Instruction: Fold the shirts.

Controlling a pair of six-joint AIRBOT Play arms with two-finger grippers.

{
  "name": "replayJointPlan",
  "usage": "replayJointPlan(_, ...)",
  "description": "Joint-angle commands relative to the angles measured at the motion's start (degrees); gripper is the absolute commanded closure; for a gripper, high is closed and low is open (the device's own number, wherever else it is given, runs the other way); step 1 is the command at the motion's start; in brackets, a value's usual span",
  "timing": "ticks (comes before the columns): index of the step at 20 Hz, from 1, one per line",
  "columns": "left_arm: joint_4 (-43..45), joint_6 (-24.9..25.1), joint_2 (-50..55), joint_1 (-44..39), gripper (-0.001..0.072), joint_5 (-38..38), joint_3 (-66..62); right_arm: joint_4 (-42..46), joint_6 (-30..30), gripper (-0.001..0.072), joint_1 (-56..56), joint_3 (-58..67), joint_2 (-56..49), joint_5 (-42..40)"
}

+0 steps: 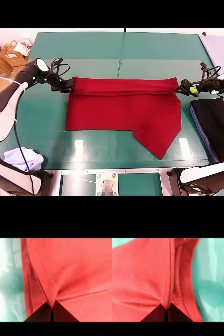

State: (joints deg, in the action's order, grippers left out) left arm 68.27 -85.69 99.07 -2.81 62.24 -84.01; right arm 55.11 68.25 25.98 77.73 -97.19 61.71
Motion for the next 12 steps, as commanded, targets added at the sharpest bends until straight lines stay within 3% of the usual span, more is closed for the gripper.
replayJointPlan(1, 0.3, -1.5, 0.0, 0.0, 0.0684, 1.3, 1.7, 0.7, 0.0, 0.0693, 0.2, -1.0, 0.0, 0.5)
replayJointPlan(5, -1.5, -1.4, 0.0, -0.1, 0.0682, -3.4, 5.0, 0.7, 0.1, 0.0670, 0.0, -1.2, 0.0, 0.6)
replayJointPlan(6, -1.8, -1.4, 0.0, -0.1, 0.0607, -3.4, 4.8, 0.7, 0.1, 0.0421, 0.1, -1.2, 0.0, 1.1)
replayJointPlan(7, -2.3, -1.4, 0.0, -0.1, 0.0250, -2.8, 4.6, 0.7, 0.1, 0.0152, 0.1, -1.2, 0.0, 1.8)
replayJointPlan(8, -3.4, -1.5, -0.1, -0.1, -0.0004, -2.1, 4.6, 1.3, 0.3, 0.0150, 0.2, -1.0, 0.0, 3.0)
replayJointPlan(11, -3.5, -1.5, -0.1, 0.0, 0.0014, 6.1, 2.8, 7.6, 8.0, 0.0179, 1.0, 1.7, 0.0, 8.6)
replayJointPlan(12, -2.8, -1.5, -0.1, 0.1, 0.0014, 10.2, 1.5, 9.2, 9.6, 0.0351, 1.4, 2.8, 0.1, 11.2)
